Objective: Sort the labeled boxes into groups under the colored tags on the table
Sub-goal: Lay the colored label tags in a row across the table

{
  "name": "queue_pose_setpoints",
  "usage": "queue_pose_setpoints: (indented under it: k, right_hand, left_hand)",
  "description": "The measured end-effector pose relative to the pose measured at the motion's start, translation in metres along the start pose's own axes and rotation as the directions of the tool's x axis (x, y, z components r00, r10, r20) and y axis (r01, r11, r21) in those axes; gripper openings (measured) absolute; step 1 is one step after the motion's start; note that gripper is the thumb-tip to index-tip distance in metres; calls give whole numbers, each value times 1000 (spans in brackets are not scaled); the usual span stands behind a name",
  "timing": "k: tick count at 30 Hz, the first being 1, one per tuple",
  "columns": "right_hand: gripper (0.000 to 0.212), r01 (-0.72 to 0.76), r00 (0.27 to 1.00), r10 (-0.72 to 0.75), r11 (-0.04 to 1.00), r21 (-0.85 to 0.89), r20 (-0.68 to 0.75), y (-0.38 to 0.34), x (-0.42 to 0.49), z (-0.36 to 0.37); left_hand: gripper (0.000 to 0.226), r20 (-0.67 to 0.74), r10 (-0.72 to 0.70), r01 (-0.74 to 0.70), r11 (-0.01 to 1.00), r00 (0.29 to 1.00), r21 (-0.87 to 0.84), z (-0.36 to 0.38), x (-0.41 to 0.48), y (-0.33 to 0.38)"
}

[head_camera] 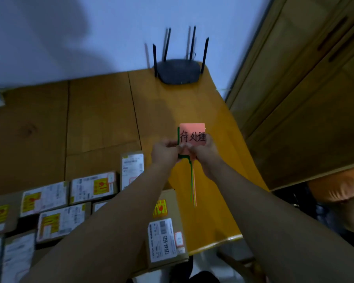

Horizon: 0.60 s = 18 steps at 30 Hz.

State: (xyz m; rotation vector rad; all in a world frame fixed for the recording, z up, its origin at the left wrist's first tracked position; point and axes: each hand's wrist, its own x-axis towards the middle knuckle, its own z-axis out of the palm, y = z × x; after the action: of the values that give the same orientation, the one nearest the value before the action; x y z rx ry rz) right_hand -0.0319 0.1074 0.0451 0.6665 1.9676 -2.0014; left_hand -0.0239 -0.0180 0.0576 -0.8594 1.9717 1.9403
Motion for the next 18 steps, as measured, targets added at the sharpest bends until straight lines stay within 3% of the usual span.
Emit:
queue_pose_setpoints:
  k: [2,5,14,18]
  right_hand:
    - [36,8,992,-18,996,84,122,-28,-12,12]
    - [27,49,964,-59,998,47,260,-68,-38,30]
    - [4,283,881,-291,956,75,373,-156,-112,102]
    - [3,333,846,-328,941,64,419,-171,-128,121]
  left_hand:
    - [14,-36,102,-103,995,994,-14,-22,-10,27]
    - [20,-104,222,-226,974,969,-22,-63,-28,66]
    - [20,-143,521,-519,853,841,51,-157,-88,137]
    - [30,-215,560,-557,827,800,77,-185,-101,139]
